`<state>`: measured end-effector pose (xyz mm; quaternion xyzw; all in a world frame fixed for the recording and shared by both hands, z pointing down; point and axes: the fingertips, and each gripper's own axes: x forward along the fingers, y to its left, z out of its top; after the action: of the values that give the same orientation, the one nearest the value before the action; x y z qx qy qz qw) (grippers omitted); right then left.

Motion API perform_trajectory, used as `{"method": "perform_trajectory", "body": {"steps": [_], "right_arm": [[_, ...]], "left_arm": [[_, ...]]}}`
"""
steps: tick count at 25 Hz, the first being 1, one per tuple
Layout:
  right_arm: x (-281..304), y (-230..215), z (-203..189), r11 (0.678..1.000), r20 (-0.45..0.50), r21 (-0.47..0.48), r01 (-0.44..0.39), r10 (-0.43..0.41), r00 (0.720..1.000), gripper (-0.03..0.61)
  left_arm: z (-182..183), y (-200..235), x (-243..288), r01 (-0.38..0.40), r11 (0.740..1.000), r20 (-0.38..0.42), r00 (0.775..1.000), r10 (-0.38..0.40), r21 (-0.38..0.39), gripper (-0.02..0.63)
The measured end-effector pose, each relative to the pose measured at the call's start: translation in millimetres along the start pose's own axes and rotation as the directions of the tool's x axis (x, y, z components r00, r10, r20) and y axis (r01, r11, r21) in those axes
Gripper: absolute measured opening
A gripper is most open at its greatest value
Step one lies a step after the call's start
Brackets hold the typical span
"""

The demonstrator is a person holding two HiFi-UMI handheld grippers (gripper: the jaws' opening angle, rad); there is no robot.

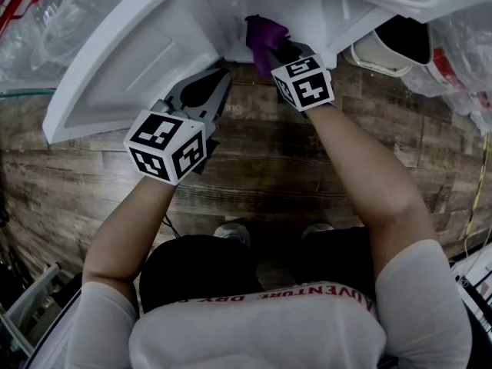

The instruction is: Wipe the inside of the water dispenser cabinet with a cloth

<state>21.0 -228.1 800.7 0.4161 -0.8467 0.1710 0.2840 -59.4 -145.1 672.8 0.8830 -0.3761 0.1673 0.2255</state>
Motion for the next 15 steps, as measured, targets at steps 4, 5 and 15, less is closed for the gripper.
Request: {"method": "perform_trajectory", "body": {"steps": [4, 5, 15], "right_arm": [[-13.5, -26.1, -12.1, 0.999, -0.015, 0.012, 0.051, -0.051, 0.999, 0.058], [-16.9, -32.1, -14.5, 0.998, -0.018, 0.013, 0.063, -0.063, 0.998, 0.058], [-48.2, -76.0, -30.7, 0.988, -0.033, 0.022, 0.155, -0.154, 0.988, 0.058]], "left_arm": [[1.0, -7.1, 5.0, 0.012, 1.000, 0.003, 1.000, -0.012, -0.005, 0.028], [1.7, -8.9, 6.0, 0.015, 1.000, 0.005, 1.000, -0.015, -0.004, 0.028], [7.3, -20.3, 14.5, 0.025, 1.000, 0.023, 0.999, -0.025, -0.012, 0.028]]}}
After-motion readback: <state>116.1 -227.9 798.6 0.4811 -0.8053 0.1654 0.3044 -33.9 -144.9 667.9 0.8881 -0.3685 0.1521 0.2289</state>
